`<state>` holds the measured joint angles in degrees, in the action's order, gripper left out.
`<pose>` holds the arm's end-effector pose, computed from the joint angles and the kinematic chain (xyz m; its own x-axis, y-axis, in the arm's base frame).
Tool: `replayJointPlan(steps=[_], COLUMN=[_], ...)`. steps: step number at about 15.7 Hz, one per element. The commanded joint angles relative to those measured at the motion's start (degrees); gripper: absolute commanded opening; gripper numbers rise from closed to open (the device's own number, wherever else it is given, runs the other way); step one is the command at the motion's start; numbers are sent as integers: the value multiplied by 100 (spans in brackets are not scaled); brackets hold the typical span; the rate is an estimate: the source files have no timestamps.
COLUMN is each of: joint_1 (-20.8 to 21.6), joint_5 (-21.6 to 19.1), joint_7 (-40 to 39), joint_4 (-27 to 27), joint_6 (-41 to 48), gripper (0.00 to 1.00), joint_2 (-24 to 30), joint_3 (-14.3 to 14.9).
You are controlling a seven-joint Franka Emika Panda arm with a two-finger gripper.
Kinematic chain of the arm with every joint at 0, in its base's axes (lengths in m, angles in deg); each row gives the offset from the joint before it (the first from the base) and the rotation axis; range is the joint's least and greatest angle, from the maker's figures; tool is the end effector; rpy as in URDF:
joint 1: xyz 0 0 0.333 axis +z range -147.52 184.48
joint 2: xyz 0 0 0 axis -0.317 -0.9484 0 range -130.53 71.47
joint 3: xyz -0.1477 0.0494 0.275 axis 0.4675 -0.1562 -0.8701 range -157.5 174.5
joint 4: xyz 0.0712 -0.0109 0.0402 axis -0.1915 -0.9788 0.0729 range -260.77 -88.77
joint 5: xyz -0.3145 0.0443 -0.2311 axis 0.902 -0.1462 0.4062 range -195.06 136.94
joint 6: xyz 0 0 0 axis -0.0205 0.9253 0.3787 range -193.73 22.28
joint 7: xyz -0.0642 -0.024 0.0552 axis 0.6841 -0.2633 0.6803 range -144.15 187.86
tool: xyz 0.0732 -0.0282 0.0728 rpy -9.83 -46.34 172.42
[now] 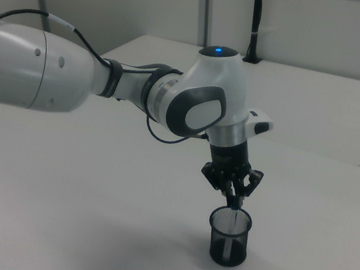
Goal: Remove the marker
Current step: 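Close the gripper on the marker's blue cap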
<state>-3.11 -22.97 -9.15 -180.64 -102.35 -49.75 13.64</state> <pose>0.5985 -0.2992 0.4129 0.9893 0.1386 0.0446 0.1289 -0.9763 0.1739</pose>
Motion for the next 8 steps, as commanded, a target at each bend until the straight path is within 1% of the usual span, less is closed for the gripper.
replayJointPlan(steps=[1, 3, 6, 8], joint_1=[-3, -3, 6, 15], joint_5=[-2, -37, -81, -282], joint_7=[-82, -81, -55, -72], joint_4=[-72, -20, 295, 577], joint_6=[14, 172, 654, 1067], gripper=[8, 8, 8, 8], joint_2=[219, 343, 457, 554], joint_3=[31, 31, 22, 22])
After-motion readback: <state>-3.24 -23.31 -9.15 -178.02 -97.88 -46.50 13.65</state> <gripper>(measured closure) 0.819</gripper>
